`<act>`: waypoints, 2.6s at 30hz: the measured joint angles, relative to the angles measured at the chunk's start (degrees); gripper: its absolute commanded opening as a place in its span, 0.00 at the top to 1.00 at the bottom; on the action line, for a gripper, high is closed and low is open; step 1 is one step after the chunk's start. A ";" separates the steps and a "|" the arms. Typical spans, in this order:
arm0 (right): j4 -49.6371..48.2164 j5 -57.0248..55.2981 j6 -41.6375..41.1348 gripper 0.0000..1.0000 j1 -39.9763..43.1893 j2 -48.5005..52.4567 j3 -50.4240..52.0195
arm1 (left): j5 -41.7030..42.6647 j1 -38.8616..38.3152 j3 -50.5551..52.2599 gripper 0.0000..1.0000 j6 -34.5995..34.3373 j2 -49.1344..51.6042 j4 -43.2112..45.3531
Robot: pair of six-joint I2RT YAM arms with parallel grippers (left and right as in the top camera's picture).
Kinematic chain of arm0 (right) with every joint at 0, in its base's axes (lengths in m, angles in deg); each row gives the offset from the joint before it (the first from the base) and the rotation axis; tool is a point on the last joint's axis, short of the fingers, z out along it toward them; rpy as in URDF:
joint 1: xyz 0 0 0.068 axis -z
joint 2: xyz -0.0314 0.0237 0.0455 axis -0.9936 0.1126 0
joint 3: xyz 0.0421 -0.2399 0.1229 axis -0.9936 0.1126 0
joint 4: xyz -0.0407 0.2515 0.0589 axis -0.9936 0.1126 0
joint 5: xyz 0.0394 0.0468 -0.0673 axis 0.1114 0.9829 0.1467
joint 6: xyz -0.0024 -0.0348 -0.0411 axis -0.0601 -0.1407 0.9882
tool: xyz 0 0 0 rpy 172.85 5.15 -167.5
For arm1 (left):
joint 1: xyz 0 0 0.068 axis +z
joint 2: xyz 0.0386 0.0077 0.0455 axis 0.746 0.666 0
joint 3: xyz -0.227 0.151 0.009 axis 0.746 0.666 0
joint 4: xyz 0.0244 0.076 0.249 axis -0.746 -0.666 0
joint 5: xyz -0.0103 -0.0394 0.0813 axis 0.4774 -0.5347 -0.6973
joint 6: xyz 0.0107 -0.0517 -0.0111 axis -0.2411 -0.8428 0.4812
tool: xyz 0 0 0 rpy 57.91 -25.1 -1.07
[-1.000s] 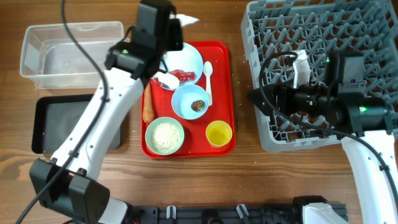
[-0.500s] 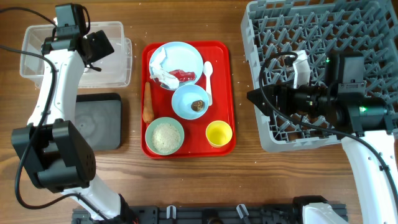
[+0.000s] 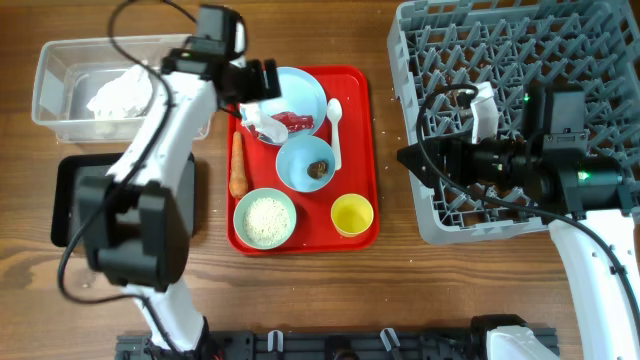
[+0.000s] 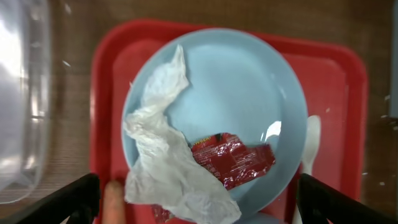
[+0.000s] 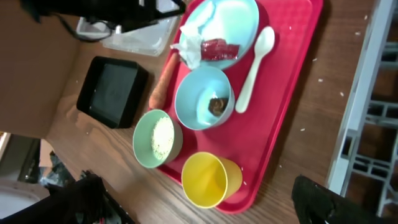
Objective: Sort waste into correct bins and load items into the dishwasher rack
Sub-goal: 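Grasp the red wrapper on the plate with left gripper, then move the red wrapper with left gripper into the clear bin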
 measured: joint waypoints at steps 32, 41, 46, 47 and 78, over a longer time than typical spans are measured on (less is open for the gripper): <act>1.09 -2.36 0.02 0.00 0.00 0.00 -0.02 | -2.67 1.88 -16.48 0.96 0.59 -0.15 -6.69; 0.85 -2.36 0.02 0.00 0.00 0.00 -0.02 | -15.80 17.53 -16.83 0.00 0.59 4.48 -6.69; 0.83 -2.36 0.02 0.00 0.00 0.00 -0.02 | -15.93 19.85 -16.41 0.00 0.42 9.09 -7.63; 0.83 -2.36 0.02 0.00 0.00 0.00 -0.02 | -15.89 19.85 -16.41 0.00 0.42 8.96 -7.76; 1.92 -2.38 0.02 0.00 0.00 0.04 -0.07 | -0.61 -5.18 3.74 0.05 21.29 7.54 2.86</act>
